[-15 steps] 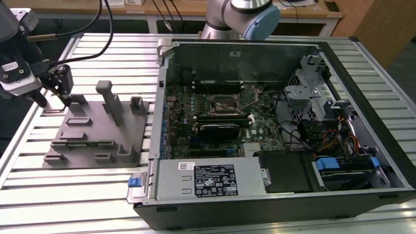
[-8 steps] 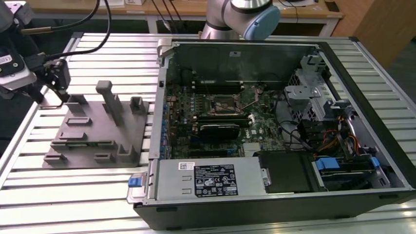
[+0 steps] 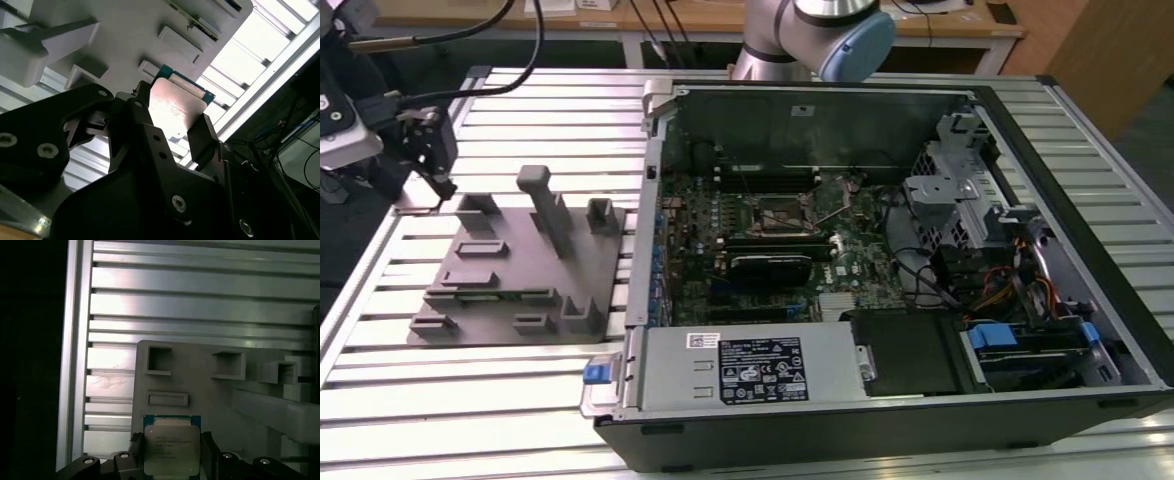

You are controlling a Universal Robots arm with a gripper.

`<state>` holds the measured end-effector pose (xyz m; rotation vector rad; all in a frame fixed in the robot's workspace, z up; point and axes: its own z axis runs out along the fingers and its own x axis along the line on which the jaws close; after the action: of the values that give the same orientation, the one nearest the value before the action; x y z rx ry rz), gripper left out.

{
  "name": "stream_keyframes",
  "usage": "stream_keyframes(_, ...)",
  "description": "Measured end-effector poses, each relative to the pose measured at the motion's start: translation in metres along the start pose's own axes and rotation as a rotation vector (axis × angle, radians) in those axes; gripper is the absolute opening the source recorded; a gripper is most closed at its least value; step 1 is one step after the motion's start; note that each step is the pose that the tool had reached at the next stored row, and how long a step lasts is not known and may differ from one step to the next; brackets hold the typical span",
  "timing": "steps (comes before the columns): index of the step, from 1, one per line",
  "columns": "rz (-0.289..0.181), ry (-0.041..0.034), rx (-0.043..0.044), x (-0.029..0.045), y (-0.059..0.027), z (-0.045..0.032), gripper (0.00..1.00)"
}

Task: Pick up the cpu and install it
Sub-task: 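Pick up the cpu and move it towards the insertion slot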

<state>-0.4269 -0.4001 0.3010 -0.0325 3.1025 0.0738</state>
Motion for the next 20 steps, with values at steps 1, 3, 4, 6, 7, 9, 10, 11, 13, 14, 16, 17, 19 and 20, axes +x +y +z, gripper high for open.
stream_keyframes(1, 0.000, -0.0007, -0.0003, 0.0000, 0.0001, -0.0019, 0.54)
stream_keyframes(3, 0.000, -0.0023, -0.0015, 0.0000, 0.0003, -0.0054, 0.54)
stream_keyframes(4, 0.000, -0.0030, -0.0021, 0.0000, 0.0004, -0.0072, 0.54)
stream_keyframes(6, 0.000, -0.0046, -0.0030, 0.0001, 0.0006, -0.0110, 0.54)
stream_keyframes(7, 0.000, -0.0056, -0.0036, 0.0001, 0.0007, -0.0129, 0.54)
stream_keyframes(9, 0.000, -0.0074, -0.0059, 0.0002, 0.0009, -0.0169, 0.54)
stream_keyframes(10, 0.000, -0.0083, -0.0070, 0.0002, 0.0010, -0.0189, 0.54)
stream_keyframes(11, 0.000, -0.0094, -0.0079, 0.0002, 0.0011, -0.0210, 0.54)
stream_keyframes(13, 0.000, -0.0115, -0.0096, 0.0002, 0.0014, -0.0256, 0.54)
stream_keyframes(14, 0.000, -0.0123, -0.0103, 0.0002, 0.0015, -0.0279, 0.54)
stream_keyframes(16, 0.000, -0.0136, -0.0120, 0.0001, 0.0017, -0.0322, 0.54)
stream_keyframes(17, 0.000, -0.0142, -0.0129, 0.0000, 0.0018, -0.0345, 0.54)
stream_keyframes(19, 0.000, -0.0156, -0.0149, -0.0002, 0.0020, -0.0392, 0.54)
stream_keyframes(20, 0.000, -0.0162, -0.0158, -0.0003, 0.0021, -0.0416, 0.54)
